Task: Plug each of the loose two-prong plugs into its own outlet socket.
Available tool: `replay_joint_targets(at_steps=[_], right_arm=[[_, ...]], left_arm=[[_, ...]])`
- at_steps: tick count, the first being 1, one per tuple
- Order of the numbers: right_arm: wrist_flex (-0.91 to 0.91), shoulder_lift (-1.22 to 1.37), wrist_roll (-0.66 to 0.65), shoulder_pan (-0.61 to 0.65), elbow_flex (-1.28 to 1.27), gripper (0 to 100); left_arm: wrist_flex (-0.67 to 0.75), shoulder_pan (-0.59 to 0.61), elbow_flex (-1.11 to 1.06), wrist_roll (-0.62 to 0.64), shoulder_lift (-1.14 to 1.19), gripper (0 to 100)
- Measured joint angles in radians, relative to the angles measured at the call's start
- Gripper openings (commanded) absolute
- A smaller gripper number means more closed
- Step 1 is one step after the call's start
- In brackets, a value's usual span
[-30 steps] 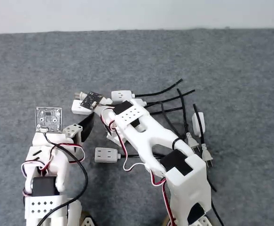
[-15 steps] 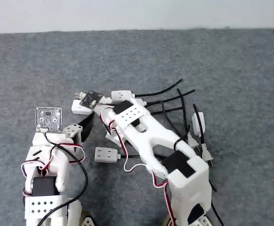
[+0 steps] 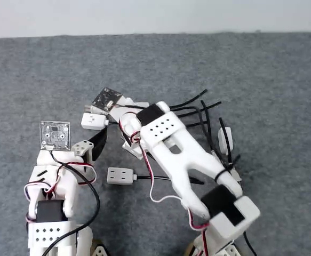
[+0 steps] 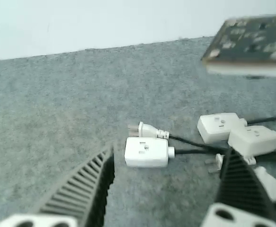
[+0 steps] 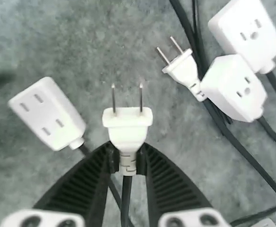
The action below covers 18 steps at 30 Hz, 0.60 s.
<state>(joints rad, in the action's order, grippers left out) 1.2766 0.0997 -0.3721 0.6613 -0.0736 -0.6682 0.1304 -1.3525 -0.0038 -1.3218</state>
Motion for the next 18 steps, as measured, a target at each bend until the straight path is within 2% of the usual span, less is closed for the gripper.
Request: replay_joint_targets(at_steps=[4,7,11,18], right_arm=[[0.049,-0.087,0.0,0.054,0.0,0.9],[0.08,-0.143,0.0,0.083,0.0,0.9],[0.084,-0.178,0.0,0.086,-0.021,0.9],[0.084,-0.187,0.0,0.086,-0.028,0.9]], left_arm=[[0.052,-0.005,-0.026,-0.008,0.002,35],[0.055,-0.057,-0.029,-0.032,0.002,35],[0.055,-0.115,-0.029,-0.068,0.002,35],[0.055,-0.126,-0.029,-0.078,0.002,35]])
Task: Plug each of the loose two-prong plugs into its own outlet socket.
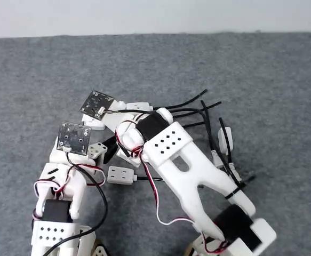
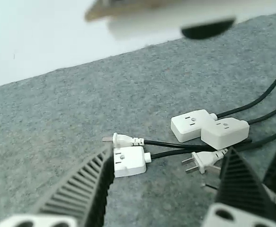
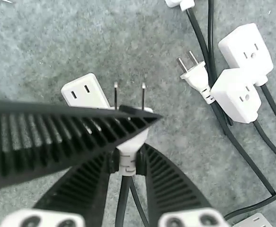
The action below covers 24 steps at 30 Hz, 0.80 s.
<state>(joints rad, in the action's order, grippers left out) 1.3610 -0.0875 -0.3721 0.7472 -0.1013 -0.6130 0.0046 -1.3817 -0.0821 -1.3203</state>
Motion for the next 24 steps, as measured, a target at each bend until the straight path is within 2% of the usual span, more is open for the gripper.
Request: replay_joint_targets(at_steps=[24], right_arm=[[0.008,-0.069,0.0,-0.002,-0.002,0.9]], left_arm=[[0.011,0.005,-0.025,0.008,-0.009,35]])
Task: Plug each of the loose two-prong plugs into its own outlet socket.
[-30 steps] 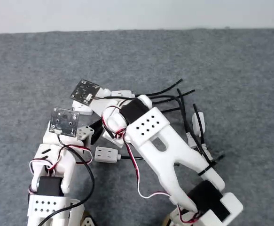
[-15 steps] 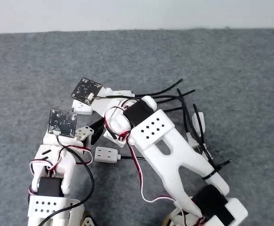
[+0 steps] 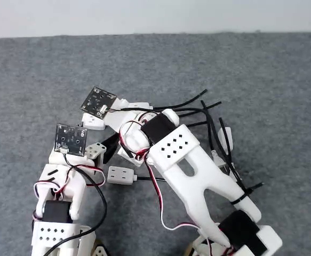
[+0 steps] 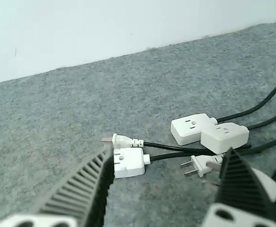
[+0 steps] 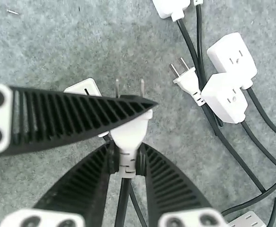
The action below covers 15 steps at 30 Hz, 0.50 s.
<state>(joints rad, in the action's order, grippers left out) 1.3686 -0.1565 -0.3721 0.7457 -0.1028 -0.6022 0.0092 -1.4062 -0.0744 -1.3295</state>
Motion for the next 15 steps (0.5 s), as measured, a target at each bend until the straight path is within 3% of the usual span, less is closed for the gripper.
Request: replay_joint_targets(at_steps=[15], right_arm=[[0.018,-0.084,0.0,-0.005,-0.005,0.9]], left_arm=[[0.018,-0.1,-0.06,-0.133,0.009,35]])
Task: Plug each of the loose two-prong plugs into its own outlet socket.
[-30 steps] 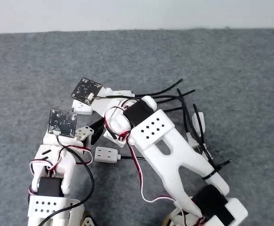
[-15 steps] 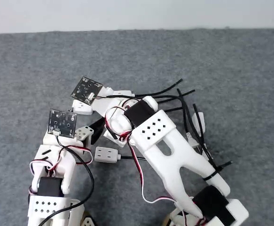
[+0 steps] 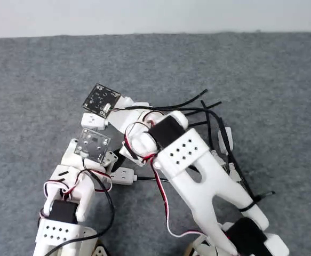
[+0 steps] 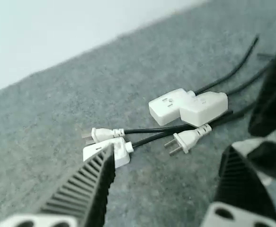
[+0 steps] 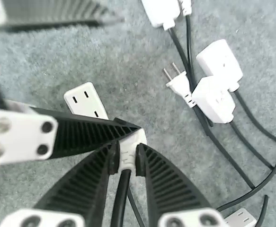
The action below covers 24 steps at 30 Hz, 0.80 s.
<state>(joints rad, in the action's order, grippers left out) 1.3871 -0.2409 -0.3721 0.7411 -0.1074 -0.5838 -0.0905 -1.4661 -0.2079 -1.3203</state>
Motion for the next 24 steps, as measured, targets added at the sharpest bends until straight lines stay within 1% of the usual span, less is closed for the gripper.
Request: replay_joint_targets(at_steps=[14,17,24], right_arm=[[0.0,-0.006,0.0,0.002,-0.029,0.9],[-0.002,0.009,0.0,0.005,-0.029,0.9],[-0.005,0.068,0.0,0.011,-0.029,0.9]], left_arm=[[-0.002,0.002,-0.002,-0.005,0.002,35],[0.006,0.031,-0.002,0.026,0.002,35],[0.028,0.14,-0.002,0.133,0.002,35]])
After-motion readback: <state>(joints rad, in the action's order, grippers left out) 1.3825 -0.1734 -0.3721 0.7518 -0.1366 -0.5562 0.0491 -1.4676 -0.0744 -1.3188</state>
